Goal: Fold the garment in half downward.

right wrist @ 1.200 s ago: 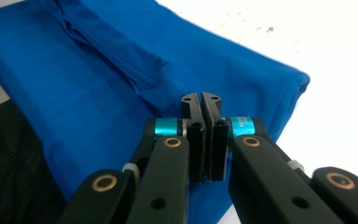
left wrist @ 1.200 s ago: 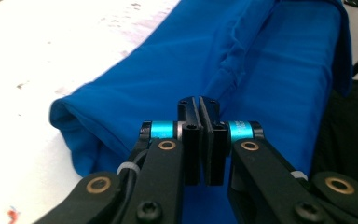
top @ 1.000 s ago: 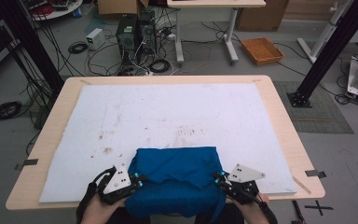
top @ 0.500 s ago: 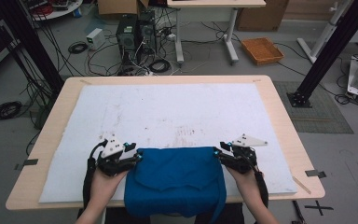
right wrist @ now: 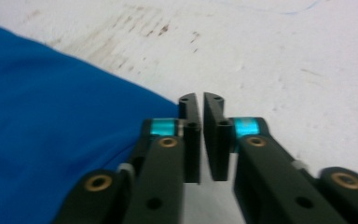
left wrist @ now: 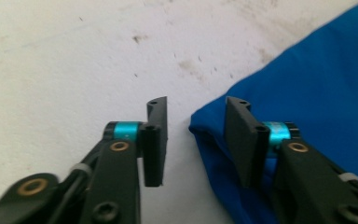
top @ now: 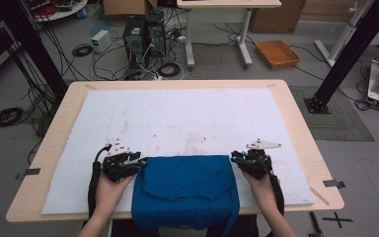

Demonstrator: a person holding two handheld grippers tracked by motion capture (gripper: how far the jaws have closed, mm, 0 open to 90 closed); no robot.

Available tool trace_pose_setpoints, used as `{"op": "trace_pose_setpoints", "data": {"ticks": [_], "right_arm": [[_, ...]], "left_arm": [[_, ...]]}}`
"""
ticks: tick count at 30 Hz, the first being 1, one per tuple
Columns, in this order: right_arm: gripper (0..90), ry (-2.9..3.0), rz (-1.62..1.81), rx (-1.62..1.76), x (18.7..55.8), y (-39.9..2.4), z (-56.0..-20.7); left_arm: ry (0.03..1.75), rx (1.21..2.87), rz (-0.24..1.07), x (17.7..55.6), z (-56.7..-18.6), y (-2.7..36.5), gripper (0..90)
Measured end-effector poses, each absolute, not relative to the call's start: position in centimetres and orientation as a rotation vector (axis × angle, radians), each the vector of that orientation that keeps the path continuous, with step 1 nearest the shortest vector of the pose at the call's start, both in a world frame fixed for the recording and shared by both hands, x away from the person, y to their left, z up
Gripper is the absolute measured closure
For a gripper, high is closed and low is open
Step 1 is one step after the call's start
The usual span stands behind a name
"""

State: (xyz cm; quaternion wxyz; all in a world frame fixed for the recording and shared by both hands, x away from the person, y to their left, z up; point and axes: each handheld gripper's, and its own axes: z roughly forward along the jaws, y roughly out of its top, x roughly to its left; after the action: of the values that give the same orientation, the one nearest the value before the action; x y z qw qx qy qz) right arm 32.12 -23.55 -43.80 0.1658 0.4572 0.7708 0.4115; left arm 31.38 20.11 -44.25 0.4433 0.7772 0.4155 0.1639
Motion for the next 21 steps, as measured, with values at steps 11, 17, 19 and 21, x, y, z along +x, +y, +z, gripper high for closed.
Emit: {"op": "trace_pose_setpoints", "data": {"ticks": [11,17,19,21], "right_arm": [[59.7,2.269,1.193,1.458,34.2,-22.2,-44.9],[86.6,2.329,1.207,1.352,33.6,-22.5,-44.6],[87.3,2.331,1.212,1.326,33.7,-22.6,-44.4],[87.6,2.332,1.216,1.299,34.1,-22.7,-44.3]], "left_arm": [[1.090,1.976,0.320,32.4,-44.9,19.5,53.8],[1.016,2.007,0.316,31.9,-44.8,18.7,82.2],[1.008,2.017,0.319,32.1,-44.7,18.7,83.7],[1.012,2.008,0.316,32.5,-44.7,18.8,84.1]]}}
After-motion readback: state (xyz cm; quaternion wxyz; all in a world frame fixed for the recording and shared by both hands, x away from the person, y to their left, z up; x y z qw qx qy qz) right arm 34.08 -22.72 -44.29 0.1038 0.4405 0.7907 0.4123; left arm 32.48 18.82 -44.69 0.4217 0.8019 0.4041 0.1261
